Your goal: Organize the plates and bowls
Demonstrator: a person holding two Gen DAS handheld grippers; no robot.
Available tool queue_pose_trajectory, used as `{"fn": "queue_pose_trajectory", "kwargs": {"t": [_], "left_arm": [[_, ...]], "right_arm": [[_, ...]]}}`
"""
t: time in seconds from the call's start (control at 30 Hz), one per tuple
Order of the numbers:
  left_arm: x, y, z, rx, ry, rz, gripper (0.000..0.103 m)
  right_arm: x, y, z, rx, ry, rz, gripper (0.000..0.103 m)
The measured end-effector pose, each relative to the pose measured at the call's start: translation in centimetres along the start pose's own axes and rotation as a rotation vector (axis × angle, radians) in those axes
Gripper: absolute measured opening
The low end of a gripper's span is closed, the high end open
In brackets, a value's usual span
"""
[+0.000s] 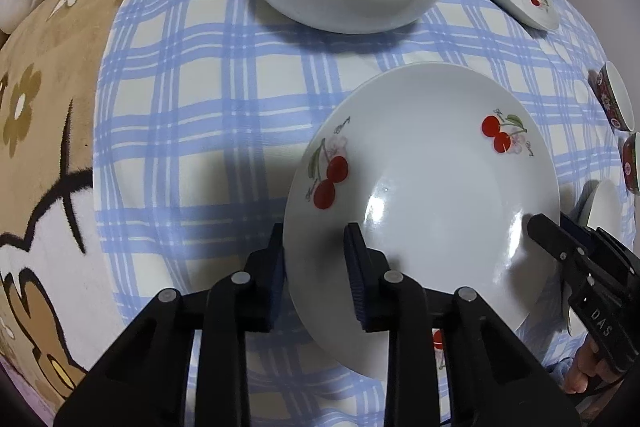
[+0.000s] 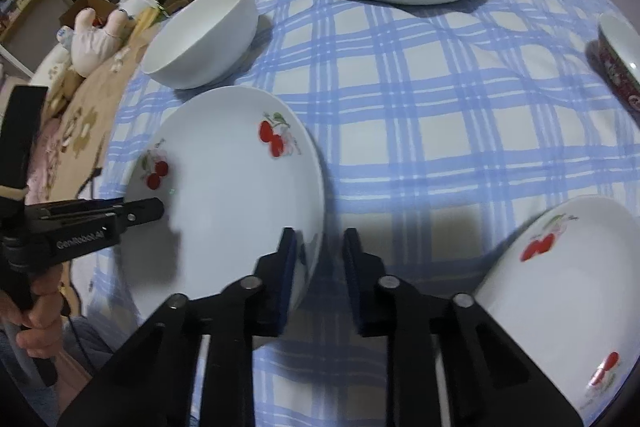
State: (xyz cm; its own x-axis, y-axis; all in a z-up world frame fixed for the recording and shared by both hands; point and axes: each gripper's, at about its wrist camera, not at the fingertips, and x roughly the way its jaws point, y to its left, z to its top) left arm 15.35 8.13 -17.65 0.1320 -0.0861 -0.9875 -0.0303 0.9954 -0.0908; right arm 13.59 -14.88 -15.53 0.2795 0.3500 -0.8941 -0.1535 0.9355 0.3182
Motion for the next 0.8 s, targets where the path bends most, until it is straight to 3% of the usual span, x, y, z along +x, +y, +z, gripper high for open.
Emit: {"fn": "queue_pose_trajectory", "kwargs": {"t": [0.03,0.27,0.6,0.8], "left_arm": [[0.3,0.0,0.1,0.015,0.011,-0.003,0.030],[0.4,-0.2,0.0,0.016,-0.001,0.000,0.030],[-1.3,-1.3,-1.0,0.074,-0.046,0.041,0.023],[-2.5,-3.4,-1.6,0.120,-0.078,0.011,0.014]], "right_arm": [[0.0,0.0,0.0,0.003,0.001,0.025,0.010],[0.1,0.2,-0.1,0.003,0.000,0.033,0.010],[-0.2,-0.4,-0.4,0.001,-0.003,0.047,0.010],[-1.4,-1.9,-0.4,0.030,0.001,0.027,0.010]]}}
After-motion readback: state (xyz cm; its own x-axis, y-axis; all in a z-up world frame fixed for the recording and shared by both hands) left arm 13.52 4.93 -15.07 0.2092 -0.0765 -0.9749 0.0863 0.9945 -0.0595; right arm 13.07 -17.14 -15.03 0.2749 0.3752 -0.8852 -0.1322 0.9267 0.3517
